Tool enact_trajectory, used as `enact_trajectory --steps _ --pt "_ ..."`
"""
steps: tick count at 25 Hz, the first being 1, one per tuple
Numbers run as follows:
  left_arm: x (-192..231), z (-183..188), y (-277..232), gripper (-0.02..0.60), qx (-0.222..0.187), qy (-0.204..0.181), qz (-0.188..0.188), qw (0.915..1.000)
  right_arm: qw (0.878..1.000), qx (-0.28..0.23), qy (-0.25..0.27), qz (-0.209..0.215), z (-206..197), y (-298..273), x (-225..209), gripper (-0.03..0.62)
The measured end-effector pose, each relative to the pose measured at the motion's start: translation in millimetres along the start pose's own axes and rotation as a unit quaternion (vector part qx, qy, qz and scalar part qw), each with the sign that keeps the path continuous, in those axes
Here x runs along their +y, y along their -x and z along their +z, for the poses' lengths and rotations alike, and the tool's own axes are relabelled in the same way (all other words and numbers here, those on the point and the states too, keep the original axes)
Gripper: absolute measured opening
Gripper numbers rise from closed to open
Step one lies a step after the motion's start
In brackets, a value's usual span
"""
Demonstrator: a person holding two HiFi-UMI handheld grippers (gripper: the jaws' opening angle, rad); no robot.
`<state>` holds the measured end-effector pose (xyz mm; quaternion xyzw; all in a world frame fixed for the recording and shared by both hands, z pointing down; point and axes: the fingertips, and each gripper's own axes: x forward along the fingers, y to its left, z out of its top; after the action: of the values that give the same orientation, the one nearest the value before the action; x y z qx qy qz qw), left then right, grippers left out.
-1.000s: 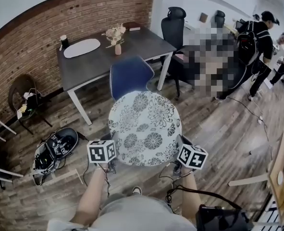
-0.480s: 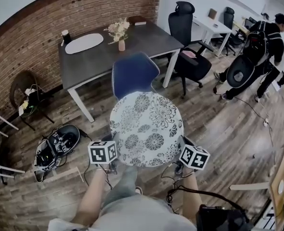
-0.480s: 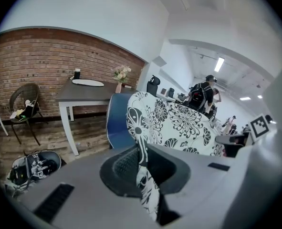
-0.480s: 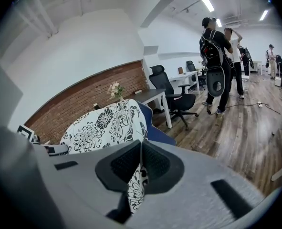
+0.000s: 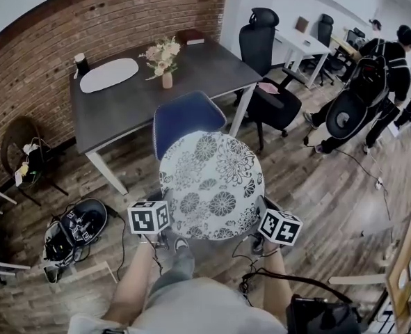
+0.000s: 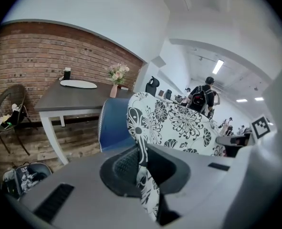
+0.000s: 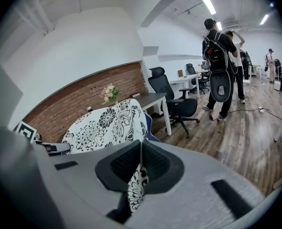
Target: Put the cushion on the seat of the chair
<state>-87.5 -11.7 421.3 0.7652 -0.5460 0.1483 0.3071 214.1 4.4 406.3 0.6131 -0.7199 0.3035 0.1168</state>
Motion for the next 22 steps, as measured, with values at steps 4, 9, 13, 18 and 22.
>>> enact_trajectory --steps 4,9,13,18,22 --pt "15 51 -33 0.018 -0.012 -0.008 -0.011 0.9998 1.0 -0.008 -0.001 -0.011 37 -35 5 0.014" --pt "38 94 -77 0.018 -0.012 -0.006 -0.019 0.9997 1.0 -0.012 0.0 -0.021 73 -82 14 0.014" --pt "57 110 -110 0.018 -0.001 -0.003 -0.024 0.9997 1.0 -0.011 -0.004 -0.028 91 -115 18 0.014" --pt "70 105 -133 0.018 0.025 0.008 -0.018 0.9995 0.999 0.014 -0.015 -0.027 89 -142 12 0.014" --pt "80 106 -144 0.018 0.027 0.025 -0.002 0.9993 0.999 0.03 0.004 -0.019 103 -169 11 0.014"
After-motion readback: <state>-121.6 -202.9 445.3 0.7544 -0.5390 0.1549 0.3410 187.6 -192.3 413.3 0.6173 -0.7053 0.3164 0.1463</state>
